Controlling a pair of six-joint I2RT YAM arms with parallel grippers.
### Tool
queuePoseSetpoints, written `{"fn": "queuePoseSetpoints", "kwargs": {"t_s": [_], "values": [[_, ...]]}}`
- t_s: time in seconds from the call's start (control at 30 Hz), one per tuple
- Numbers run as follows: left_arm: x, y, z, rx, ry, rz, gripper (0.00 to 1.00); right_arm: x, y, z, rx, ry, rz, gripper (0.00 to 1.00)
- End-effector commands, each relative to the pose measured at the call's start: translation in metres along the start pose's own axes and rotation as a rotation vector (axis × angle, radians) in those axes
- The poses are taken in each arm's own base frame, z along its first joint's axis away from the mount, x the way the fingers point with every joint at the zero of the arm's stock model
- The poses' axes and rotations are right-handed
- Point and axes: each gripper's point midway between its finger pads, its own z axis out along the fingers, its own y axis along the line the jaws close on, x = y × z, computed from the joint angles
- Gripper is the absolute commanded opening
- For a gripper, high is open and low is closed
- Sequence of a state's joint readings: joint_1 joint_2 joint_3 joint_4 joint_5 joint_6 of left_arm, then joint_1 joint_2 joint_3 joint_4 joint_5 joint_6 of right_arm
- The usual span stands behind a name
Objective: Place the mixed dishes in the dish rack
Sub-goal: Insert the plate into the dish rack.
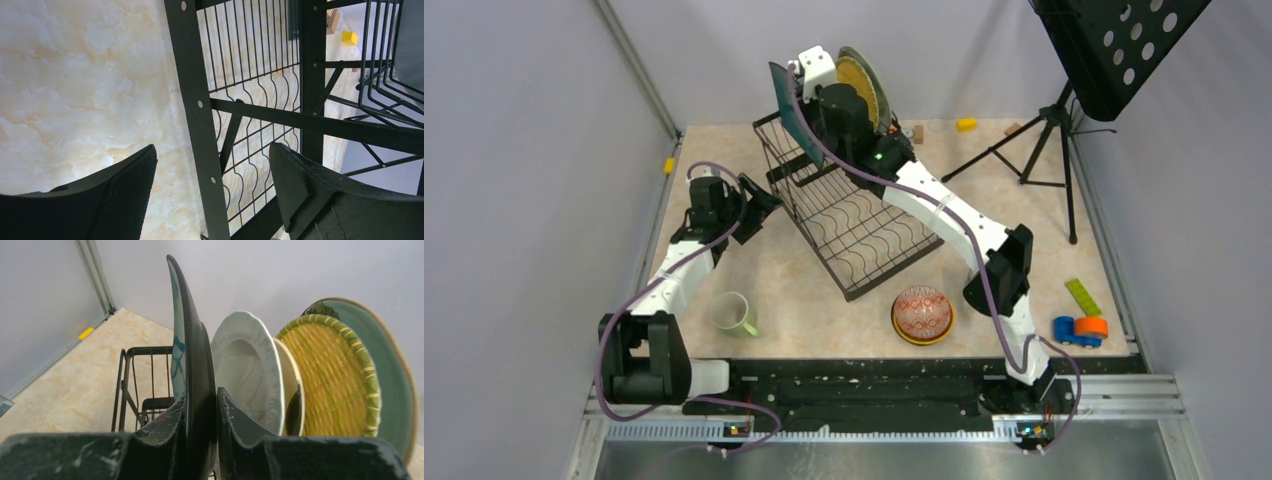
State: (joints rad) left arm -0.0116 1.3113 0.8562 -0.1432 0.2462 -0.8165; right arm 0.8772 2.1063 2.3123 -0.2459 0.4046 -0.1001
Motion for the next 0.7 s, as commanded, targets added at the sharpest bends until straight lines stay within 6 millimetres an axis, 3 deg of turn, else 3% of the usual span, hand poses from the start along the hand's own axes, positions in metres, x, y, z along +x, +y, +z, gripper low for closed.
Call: {"fn": "queuePoseSetpoints", "kwargs": {"t_s": [0.0,0.37,0.47,0.67], "values": [[-0.009,-0.012,-0.006,0.043,-0.029,0.016,0.86,-0.063,-0.007,-0.006,0.057,-0.186,0.113,0.0],[-0.008,-0.01,-0.006,0.039,-0.03,0.019,0.86,-0.031,0.015,0.002,0.009,-0.117,0.1,0.0],[-0.007,-0.01,-0.006,0.042,-0.027,0.016,0.86,-0.033,0.016,-0.003,0.005,-0.121,0.111,0.0],[-0.008,-0.011,-0.007,0.045,-0.027,0.016,0.86,-0.047,0.011,-0.011,0.011,-0.141,0.13,0.3]]}}
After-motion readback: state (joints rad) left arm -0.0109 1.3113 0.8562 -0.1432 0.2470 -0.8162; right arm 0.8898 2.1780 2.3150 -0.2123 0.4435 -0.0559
